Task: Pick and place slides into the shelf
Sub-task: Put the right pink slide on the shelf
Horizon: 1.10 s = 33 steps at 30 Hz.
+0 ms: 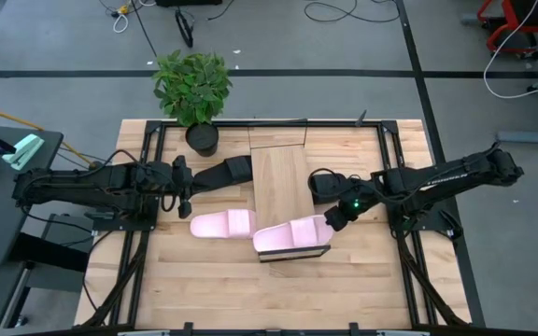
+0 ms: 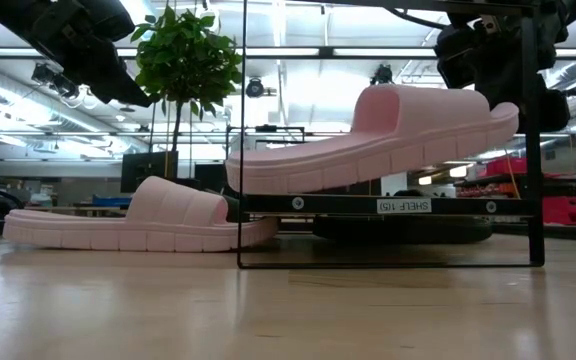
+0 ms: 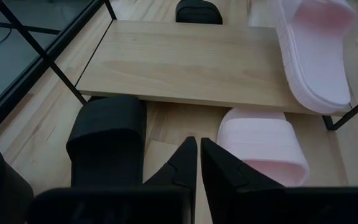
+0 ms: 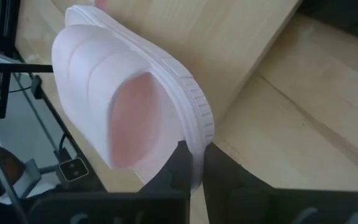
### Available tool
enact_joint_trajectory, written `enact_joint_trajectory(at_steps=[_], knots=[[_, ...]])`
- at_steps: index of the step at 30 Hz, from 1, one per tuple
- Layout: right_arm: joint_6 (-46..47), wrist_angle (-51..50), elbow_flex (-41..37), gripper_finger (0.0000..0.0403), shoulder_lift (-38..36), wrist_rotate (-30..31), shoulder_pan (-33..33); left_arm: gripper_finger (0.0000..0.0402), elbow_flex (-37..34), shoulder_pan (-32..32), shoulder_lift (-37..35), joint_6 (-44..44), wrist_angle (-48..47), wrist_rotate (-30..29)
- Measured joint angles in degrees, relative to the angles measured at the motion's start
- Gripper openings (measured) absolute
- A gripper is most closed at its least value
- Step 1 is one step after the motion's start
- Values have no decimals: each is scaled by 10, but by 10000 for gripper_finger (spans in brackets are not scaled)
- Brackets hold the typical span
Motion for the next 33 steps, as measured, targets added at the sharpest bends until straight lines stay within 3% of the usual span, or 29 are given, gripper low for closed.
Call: enact_joint_trajectory(at_steps=[24,33], knots=[[-9,-1,0,19,90,14,21,30,0,0,0,0,0,0],[-9,-1,0,55,90,22,21,32,0,0,0,0,0,0]])
